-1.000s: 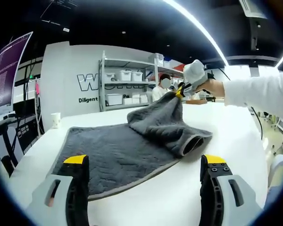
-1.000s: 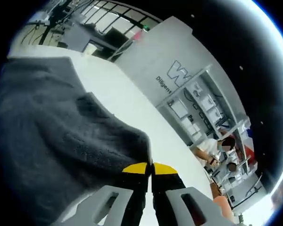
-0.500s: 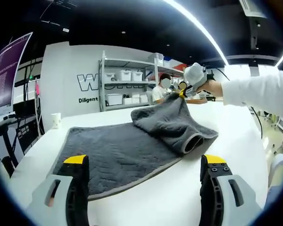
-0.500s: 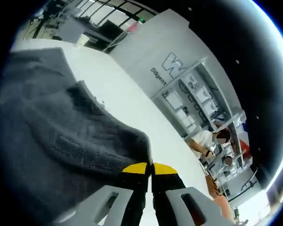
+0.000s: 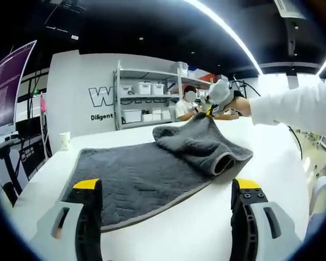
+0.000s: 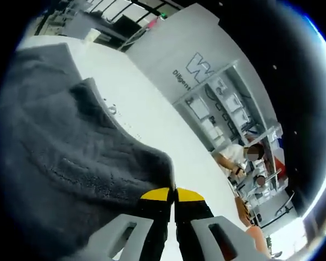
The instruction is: Open the folded towel by lifting each exposed corner and separating the folded layers until the towel lies flat within the target outline without major curled edges
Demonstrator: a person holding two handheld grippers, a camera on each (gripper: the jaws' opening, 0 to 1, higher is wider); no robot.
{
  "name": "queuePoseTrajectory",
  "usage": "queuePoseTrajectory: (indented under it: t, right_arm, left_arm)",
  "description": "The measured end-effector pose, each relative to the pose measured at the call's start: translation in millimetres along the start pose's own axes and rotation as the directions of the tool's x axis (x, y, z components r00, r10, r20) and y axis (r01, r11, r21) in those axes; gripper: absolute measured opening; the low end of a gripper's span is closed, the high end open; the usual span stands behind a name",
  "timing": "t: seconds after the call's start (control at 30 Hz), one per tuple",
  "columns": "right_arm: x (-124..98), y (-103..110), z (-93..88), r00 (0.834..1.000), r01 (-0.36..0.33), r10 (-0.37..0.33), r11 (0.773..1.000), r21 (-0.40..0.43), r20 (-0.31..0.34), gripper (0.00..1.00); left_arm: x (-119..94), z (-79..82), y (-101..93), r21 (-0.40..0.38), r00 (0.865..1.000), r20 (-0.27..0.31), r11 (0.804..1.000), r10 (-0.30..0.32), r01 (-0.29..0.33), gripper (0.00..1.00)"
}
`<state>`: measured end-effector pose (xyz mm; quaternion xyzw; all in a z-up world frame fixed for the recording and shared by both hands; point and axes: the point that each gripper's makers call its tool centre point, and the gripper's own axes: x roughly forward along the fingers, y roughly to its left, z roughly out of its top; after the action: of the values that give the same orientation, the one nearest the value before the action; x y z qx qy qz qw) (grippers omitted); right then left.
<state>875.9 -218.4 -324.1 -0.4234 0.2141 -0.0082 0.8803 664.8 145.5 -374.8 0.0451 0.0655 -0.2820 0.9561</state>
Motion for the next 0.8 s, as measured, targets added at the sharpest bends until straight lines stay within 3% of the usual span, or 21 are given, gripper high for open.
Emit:
queuePoseTrajectory:
  t: [0.4,0.53,0.8]
  right_arm:
    - [24.7,-4.7,-6.0,0.999,-0.002,0.003,1.0,0.018,-0.048,0.0]
    - [40.3,-12.9,-12.0,0.998,0.0,0.001,1.0,0.007,-0.067,0.0]
    - [45.4,-22.2,-30.9,0.995,0.011,-0.011,1.0,-0.001,-0.103,0.0]
  left_arm:
    - [1.8,-4.1,-1.1,-0.021,1.0,-0.018,1.0,-0.003,0.003,0.99]
    - [2.2,-5.2,-0.8,-0.021,1.0,-0.023,1.0,-0.002,0.002,0.99]
    - [2.9,-5.4,-1.0,-0.018,1.0,-0.025,1.0,0.001,-0.001,0.99]
